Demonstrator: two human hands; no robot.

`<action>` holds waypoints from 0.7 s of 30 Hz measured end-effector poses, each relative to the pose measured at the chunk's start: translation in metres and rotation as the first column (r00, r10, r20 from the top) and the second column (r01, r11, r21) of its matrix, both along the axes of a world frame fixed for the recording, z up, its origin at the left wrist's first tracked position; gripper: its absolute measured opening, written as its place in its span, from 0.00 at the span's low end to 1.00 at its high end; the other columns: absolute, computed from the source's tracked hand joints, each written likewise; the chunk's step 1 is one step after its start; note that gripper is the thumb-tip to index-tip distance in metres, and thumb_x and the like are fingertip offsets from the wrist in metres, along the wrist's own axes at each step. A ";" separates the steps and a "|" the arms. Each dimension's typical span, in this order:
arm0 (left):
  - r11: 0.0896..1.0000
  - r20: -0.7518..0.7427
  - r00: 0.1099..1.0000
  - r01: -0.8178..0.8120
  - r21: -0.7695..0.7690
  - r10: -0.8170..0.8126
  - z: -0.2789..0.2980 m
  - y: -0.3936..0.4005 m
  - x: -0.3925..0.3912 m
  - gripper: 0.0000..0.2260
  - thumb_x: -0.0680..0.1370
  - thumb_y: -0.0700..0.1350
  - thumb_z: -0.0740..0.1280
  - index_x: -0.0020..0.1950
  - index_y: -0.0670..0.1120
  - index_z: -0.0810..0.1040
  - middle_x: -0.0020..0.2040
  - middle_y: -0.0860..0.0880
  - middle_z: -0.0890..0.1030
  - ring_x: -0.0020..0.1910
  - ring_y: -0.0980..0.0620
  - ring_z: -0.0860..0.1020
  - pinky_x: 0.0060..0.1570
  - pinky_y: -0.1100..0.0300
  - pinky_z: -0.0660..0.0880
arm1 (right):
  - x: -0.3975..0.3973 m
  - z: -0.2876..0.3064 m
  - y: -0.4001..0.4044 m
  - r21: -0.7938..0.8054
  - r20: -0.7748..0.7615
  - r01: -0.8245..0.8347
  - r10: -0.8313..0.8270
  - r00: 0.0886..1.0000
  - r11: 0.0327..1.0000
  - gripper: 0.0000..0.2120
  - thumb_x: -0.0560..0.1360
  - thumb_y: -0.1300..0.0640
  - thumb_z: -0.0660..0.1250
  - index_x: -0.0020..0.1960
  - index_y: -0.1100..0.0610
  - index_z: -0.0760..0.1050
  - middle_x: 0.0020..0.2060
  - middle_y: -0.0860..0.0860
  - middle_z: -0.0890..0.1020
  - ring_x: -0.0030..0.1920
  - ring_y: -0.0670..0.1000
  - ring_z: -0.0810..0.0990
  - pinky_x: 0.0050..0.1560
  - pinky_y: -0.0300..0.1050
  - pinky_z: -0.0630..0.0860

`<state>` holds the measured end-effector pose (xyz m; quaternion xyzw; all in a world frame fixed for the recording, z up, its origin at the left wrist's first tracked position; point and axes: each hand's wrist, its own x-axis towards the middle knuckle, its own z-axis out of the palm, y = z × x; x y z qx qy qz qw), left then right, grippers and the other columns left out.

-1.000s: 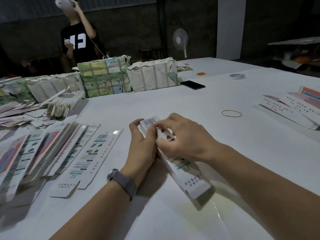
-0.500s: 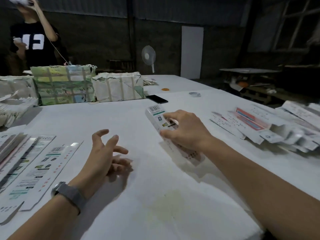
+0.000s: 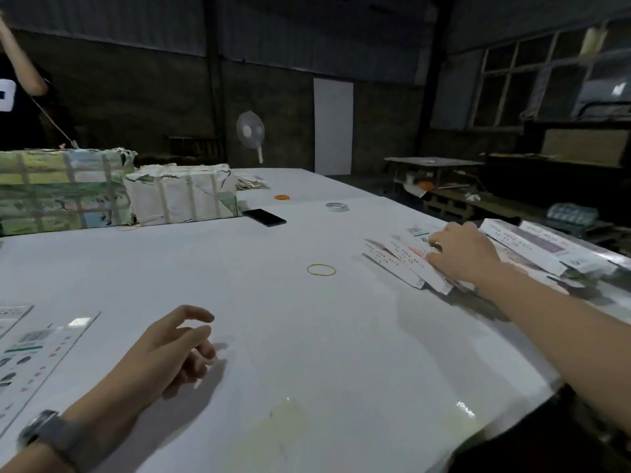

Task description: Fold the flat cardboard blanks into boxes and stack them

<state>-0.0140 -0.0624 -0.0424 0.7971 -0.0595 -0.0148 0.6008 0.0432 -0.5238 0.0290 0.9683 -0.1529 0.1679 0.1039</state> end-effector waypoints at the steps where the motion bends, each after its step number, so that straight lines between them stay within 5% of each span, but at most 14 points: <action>1: 1.000 -0.001 1.000 0.006 0.000 -0.006 0.000 0.001 0.000 0.07 0.82 0.41 0.63 0.52 0.50 0.80 0.39 0.39 0.82 0.29 0.47 0.74 0.25 0.63 0.60 | 0.002 -0.002 0.006 -0.055 0.023 0.001 0.000 1.000 0.998 0.15 0.80 0.48 0.60 0.65 0.45 0.75 0.58 0.50 0.75 0.59 0.56 0.70 0.56 0.51 0.73; 4: 1.000 -0.002 1.000 0.012 0.009 -0.012 -0.001 0.002 0.002 0.07 0.82 0.40 0.63 0.51 0.49 0.81 0.39 0.38 0.82 0.30 0.45 0.74 0.26 0.63 0.59 | 0.004 -0.010 0.046 -0.082 0.046 -0.141 0.145 0.988 0.987 0.18 0.79 0.53 0.61 0.68 0.45 0.74 0.61 0.49 0.74 0.61 0.54 0.70 0.60 0.49 0.70; 7: 1.000 -0.011 1.000 0.007 0.008 -0.006 -0.001 -0.001 0.001 0.07 0.82 0.39 0.63 0.51 0.46 0.81 0.39 0.38 0.82 0.29 0.46 0.74 0.26 0.64 0.58 | -0.001 -0.019 0.112 0.080 0.045 -0.371 0.369 0.928 0.925 0.17 0.78 0.52 0.63 0.66 0.46 0.76 0.61 0.48 0.74 0.63 0.54 0.70 0.59 0.48 0.68; 12: 0.999 0.036 0.999 0.004 0.055 -0.006 0.005 -0.003 0.000 0.07 0.82 0.38 0.62 0.51 0.45 0.80 0.37 0.43 0.82 0.30 0.45 0.77 0.26 0.61 0.65 | -0.011 -0.033 0.234 0.271 0.123 -0.679 0.675 0.728 0.682 0.14 0.78 0.49 0.63 0.61 0.46 0.78 0.57 0.45 0.77 0.59 0.50 0.72 0.49 0.46 0.67; 15: 0.968 0.186 0.982 -0.039 0.249 -0.008 0.009 0.006 0.000 0.07 0.81 0.39 0.63 0.48 0.48 0.79 0.37 0.47 0.84 0.32 0.48 0.81 0.33 0.57 0.75 | -0.015 -0.039 0.304 0.355 0.199 -0.776 0.769 0.607 0.521 0.12 0.76 0.47 0.63 0.57 0.45 0.78 0.51 0.43 0.79 0.55 0.49 0.74 0.48 0.46 0.69; 18: 0.837 0.325 0.944 -0.219 0.502 0.053 0.011 0.027 0.007 0.10 0.76 0.37 0.63 0.43 0.52 0.76 0.36 0.52 0.81 0.40 0.46 0.81 0.40 0.50 0.77 | -0.017 -0.049 0.350 0.438 0.339 -0.815 0.770 0.540 0.379 0.13 0.75 0.52 0.63 0.58 0.46 0.78 0.50 0.44 0.80 0.51 0.48 0.76 0.50 0.47 0.73; 21: 0.579 0.450 0.861 -0.496 0.647 0.236 0.016 0.053 0.015 0.08 0.77 0.46 0.64 0.54 0.56 0.78 0.47 0.55 0.81 0.55 0.47 0.77 0.49 0.51 0.71 | -0.015 -0.071 0.359 0.487 0.377 -0.820 0.775 0.507 0.300 0.14 0.76 0.56 0.65 0.61 0.47 0.78 0.48 0.43 0.78 0.50 0.45 0.74 0.54 0.47 0.73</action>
